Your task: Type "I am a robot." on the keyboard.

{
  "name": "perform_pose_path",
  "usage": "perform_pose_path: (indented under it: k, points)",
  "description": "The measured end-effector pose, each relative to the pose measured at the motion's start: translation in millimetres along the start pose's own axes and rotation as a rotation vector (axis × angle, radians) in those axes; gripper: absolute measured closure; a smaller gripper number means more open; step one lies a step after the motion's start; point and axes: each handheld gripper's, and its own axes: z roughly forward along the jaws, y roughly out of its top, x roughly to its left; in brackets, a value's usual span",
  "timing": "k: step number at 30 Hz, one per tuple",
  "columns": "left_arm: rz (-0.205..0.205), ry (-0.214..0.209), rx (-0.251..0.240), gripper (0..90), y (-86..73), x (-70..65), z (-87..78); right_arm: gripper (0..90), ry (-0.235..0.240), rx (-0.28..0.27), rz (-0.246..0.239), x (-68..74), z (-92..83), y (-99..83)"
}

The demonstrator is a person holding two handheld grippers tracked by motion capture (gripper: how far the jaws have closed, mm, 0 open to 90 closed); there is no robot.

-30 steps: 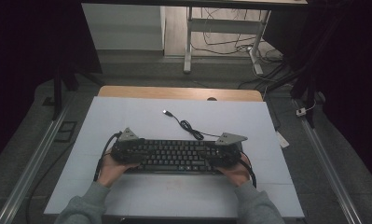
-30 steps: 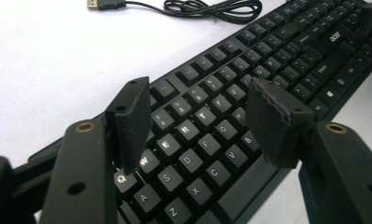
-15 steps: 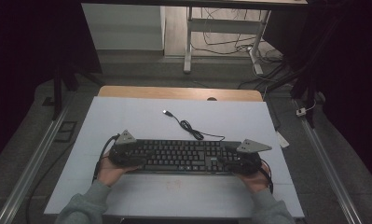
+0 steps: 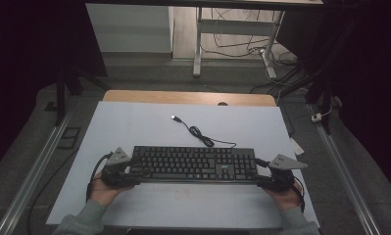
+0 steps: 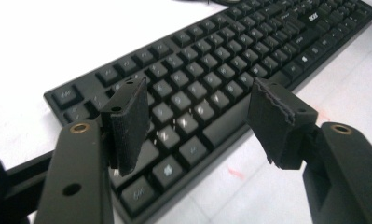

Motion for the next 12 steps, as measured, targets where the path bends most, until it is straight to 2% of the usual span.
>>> perform_pose_path:
  k: [12]
  points:
    - [-0.001,0.007,0.0,38.2,-2.4,3.4,-2.6,44.8,0.004,-0.018,-0.024,-0.6,-0.6,-2.0]
